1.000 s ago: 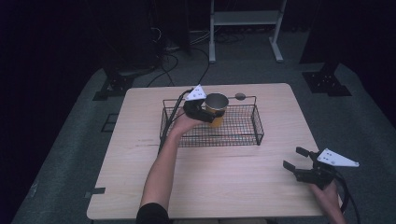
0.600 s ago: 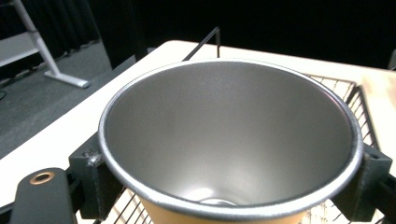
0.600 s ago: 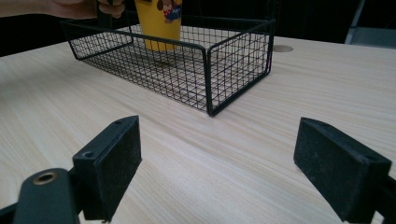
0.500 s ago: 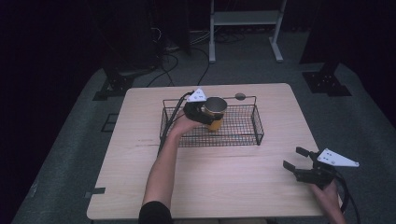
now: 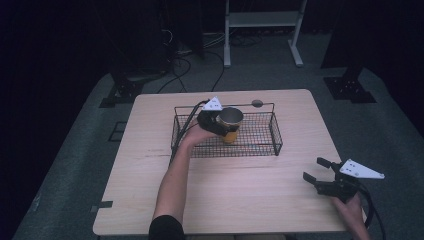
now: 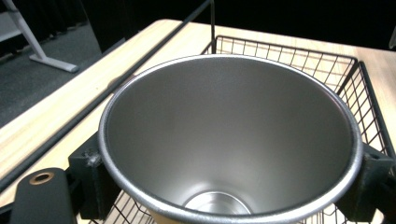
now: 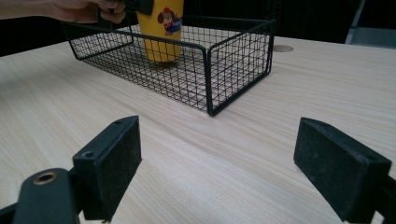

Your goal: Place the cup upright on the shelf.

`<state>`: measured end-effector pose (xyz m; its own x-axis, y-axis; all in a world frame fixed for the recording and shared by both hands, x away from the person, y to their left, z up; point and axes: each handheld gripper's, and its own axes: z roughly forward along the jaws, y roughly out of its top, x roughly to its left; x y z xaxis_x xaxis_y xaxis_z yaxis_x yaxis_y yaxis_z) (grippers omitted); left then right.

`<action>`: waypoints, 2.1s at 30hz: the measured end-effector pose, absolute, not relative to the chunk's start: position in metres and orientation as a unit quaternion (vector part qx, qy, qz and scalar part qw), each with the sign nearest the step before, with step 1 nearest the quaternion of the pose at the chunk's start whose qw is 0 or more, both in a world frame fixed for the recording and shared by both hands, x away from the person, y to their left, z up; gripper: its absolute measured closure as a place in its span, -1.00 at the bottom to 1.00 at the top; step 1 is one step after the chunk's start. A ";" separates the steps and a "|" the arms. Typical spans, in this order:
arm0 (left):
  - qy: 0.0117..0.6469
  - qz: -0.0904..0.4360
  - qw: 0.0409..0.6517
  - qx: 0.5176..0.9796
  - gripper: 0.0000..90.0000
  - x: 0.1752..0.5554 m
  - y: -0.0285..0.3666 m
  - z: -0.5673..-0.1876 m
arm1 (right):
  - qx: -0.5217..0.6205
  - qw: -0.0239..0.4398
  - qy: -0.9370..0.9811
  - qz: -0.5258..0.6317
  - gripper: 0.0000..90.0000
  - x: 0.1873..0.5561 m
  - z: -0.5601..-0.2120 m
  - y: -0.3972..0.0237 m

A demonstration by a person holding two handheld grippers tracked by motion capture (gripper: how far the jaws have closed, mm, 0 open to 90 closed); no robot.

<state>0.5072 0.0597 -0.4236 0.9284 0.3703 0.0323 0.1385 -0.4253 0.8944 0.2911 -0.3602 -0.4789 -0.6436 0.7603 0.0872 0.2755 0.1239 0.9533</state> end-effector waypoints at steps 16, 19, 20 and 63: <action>0.141 0.107 0.492 0.852 -0.71 0.507 0.056 -0.427 | 0.361 0.218 0.717 0.555 -0.69 0.291 -0.479 -0.360; 0.142 0.106 0.492 0.853 -0.71 0.507 0.057 -0.427 | 0.361 0.218 0.717 0.555 -0.69 0.291 -0.479 -0.360; 0.143 0.106 0.490 0.853 -0.71 0.507 0.058 -0.427 | 0.361 0.218 0.717 0.555 -0.69 0.291 -0.479 -0.360; 0.152 0.131 0.507 0.838 -0.96 0.500 0.060 -0.411 | 0.360 0.215 0.716 0.557 -0.70 0.291 -0.479 -0.362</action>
<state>0.5004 0.0604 -0.4113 0.9197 0.3870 0.0658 0.1211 -0.4393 0.8902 0.2911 -0.3617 -0.4791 -0.6476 0.7563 0.0930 0.2764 0.1194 0.9536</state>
